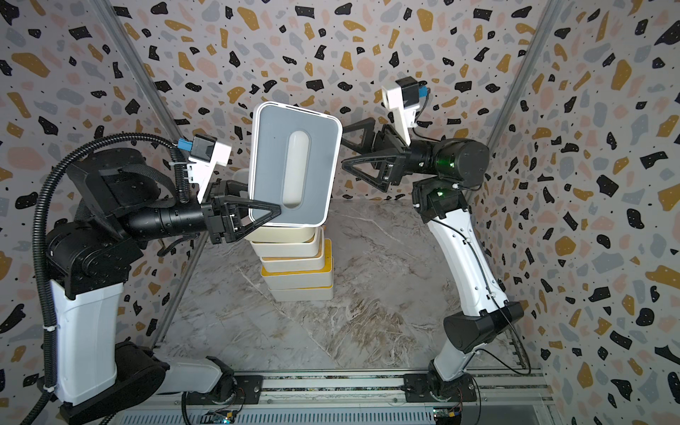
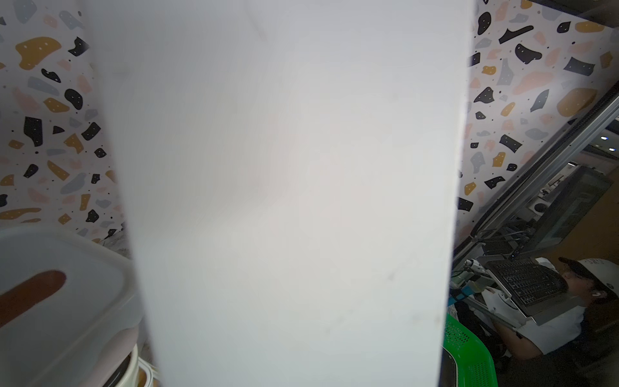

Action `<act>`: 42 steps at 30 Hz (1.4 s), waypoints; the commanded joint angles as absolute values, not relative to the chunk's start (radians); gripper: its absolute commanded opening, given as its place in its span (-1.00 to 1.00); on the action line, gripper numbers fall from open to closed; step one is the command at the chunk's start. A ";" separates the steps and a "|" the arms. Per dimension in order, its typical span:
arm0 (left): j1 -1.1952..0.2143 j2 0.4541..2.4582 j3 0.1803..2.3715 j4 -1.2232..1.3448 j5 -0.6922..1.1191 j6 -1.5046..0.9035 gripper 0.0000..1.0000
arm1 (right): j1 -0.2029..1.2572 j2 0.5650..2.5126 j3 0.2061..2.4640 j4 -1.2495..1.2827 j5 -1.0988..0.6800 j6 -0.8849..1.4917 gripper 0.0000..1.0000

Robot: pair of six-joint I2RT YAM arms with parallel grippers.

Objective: Stack the tissue boxes
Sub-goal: Pick up the tissue box from the center of the board.

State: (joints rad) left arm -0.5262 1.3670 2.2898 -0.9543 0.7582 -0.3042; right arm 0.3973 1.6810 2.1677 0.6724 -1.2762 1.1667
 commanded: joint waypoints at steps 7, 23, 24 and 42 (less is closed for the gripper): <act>-0.523 1.363 2.271 -0.832 0.865 -0.356 -0.72 | 0.409 1.740 2.296 0.505 -1.284 1.144 0.98; -0.523 1.389 2.283 -0.840 0.888 -0.350 -0.80 | 0.385 1.730 2.234 0.756 -1.257 1.390 0.98; -0.524 1.394 2.290 -0.854 0.876 -0.344 -0.81 | 0.386 1.726 2.234 0.768 -1.260 1.397 0.99; -0.515 1.392 2.311 -0.870 0.856 -0.344 -0.85 | 0.359 1.646 2.156 0.735 -1.240 1.357 0.98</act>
State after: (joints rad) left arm -0.5171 1.4029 2.2913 -0.9581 0.8078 -0.3367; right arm 0.3534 1.6463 2.1277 0.7448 -1.2411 1.3777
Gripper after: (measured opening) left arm 0.598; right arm 0.990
